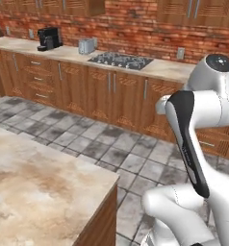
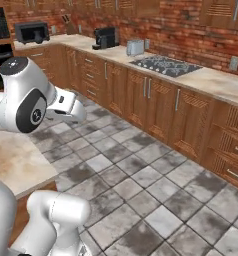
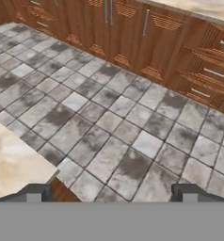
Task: Move the jug and jam from the second highest shelf to the top shelf to make space. Then, place the pitcher from the counter on the cleared second highest shelf.
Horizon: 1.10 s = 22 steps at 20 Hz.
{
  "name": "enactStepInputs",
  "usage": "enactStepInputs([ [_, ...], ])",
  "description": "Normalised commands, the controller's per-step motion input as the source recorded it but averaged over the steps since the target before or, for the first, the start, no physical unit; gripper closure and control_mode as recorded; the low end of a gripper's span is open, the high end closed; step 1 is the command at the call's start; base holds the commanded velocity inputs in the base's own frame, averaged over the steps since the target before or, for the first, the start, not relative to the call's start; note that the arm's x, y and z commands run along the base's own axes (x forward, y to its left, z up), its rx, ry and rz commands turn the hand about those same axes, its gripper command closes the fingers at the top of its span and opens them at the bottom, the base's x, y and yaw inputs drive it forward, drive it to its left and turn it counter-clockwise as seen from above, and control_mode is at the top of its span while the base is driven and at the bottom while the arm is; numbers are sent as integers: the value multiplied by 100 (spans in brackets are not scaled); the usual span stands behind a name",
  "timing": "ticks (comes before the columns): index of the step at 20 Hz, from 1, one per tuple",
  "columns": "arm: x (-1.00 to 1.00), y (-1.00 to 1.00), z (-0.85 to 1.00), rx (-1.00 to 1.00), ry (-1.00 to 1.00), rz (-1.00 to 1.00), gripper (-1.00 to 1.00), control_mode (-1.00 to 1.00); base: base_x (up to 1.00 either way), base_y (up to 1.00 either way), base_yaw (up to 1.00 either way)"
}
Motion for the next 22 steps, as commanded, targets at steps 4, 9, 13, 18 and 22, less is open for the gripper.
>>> enactStepInputs([
  [4, 0, 0, 0, 0, 0, 0, -100, 100, 67, -100, 3],
  [9, 0, 0, 0, 0, 0, 0, -100, 100, 71, -86, 0],
  [13, 0, 0, 0, 0, 0, 0, -100, 100, 98, -6, 21],
  [18, 0, 0, 0, 0, 0, 0, -100, 100, 100, 0, 45],
  [22, 0, 0, 0, 0, 0, 0, -100, 100, 100, 0, 54],
])
